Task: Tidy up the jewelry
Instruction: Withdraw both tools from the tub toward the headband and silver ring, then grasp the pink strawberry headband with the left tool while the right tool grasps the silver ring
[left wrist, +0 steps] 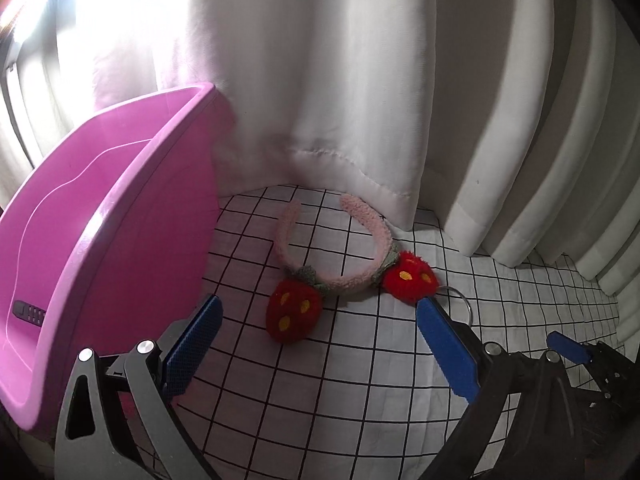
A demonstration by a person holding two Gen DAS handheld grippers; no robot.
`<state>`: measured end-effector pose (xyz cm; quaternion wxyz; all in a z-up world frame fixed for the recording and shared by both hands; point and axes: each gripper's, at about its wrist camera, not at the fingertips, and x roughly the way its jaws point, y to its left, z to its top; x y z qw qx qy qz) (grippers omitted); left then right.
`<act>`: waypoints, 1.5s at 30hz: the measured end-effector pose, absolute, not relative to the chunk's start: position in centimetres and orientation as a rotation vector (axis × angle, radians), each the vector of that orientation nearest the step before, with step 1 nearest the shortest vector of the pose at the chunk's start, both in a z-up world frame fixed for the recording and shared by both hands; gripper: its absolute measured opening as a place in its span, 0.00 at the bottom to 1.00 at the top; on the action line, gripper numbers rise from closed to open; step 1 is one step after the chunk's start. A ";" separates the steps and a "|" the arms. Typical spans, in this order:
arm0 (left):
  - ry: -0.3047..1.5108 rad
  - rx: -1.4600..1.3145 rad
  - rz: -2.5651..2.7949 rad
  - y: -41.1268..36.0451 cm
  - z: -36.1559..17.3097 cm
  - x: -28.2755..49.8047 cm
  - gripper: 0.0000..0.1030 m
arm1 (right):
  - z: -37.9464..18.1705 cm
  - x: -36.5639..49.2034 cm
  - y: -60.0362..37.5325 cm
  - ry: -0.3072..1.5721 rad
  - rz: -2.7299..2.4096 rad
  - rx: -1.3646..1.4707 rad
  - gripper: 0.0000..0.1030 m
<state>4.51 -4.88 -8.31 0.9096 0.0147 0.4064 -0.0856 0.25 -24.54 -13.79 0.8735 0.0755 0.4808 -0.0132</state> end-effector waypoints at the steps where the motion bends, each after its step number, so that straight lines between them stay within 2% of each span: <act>1: 0.839 0.038 -0.182 -5.1 -8.7 4.9 0.93 | -14.3 0.5 -24.6 1.011 -0.027 0.166 0.66; 17: 0.936 0.043 -0.225 -7.3 -14.5 12.7 0.93 | -18.8 4.1 -24.8 1.045 -0.076 0.219 0.66; 45: 1.033 -0.055 -0.094 -3.7 -19.2 18.4 0.93 | -20.9 7.1 -23.9 1.036 -0.132 0.175 0.66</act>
